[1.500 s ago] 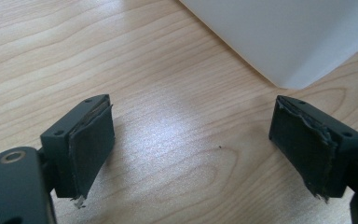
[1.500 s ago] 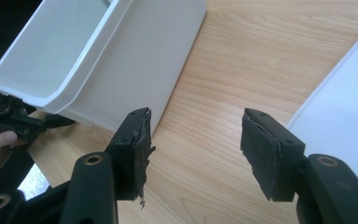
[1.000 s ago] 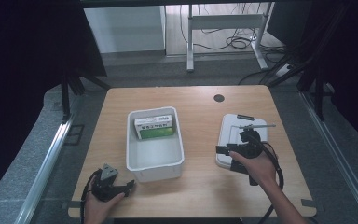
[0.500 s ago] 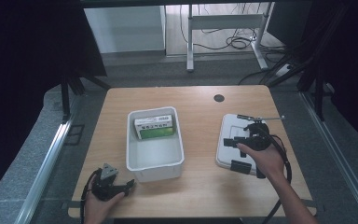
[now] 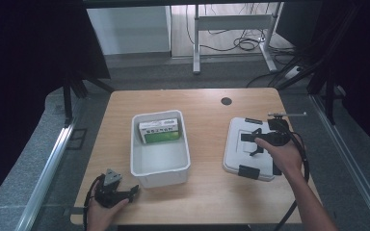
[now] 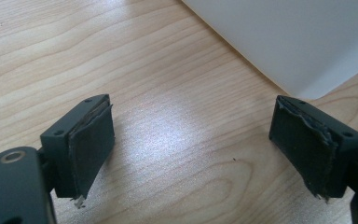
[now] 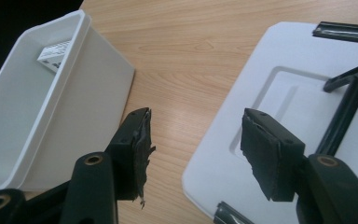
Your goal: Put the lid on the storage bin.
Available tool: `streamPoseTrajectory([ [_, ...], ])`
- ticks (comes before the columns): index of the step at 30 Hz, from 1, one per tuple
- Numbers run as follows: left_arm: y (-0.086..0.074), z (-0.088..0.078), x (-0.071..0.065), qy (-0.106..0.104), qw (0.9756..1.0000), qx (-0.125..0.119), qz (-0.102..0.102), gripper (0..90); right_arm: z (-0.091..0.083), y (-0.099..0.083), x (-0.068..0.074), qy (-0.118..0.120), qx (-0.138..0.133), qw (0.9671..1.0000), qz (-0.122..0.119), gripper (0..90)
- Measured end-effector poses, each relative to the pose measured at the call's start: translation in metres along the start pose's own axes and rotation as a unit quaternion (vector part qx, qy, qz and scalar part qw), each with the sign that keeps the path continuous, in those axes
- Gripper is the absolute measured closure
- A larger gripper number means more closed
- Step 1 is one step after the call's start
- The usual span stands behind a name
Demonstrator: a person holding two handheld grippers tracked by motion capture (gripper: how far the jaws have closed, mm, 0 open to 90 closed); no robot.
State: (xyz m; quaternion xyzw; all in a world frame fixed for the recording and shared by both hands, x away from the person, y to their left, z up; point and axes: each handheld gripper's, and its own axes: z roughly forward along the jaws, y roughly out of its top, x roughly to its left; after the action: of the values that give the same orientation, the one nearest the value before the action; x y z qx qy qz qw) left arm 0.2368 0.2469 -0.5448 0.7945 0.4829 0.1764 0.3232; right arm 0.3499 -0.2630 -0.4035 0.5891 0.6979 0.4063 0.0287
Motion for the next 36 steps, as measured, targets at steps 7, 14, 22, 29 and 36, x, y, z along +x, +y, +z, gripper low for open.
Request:
streamPoseTrajectory([
  [7, 0.0, 0.0, 0.0, 0.0, 1.0, 0.0, 0.0, 13.9, -0.001, 0.007, -0.005, -0.014, 0.003, 0.9999, 0.007, 43.7],
  [14, 0.0, 0.0, 0.0, 0.0, 1.0, 0.0, 0.0, 13.9, 0.0, 0.013, -0.015, -0.022, 0.007, 0.9994, 0.025, 44.3],
  [22, 0.0, 0.0, 0.0, 0.0, 1.0, 0.0, 0.0, 13.9, 0.001, 0.019, -0.024, -0.05, 0.017, 0.9981, 0.034, 45.6],
  [29, 0.0, 0.0, 0.0, 0.0, 1.0, 0.0, 0.0, 13.7, 0.008, 0.021, -0.034, -0.075, 0.033, 0.9957, 0.044, 47.8],
  [36, 0.0, 0.0, 0.0, 0.0, 1.0, 0.001, 0.0, 13.7, 0.02, 0.027, -0.045, -0.092, 0.048, 0.993, 0.058, 51.5],
])
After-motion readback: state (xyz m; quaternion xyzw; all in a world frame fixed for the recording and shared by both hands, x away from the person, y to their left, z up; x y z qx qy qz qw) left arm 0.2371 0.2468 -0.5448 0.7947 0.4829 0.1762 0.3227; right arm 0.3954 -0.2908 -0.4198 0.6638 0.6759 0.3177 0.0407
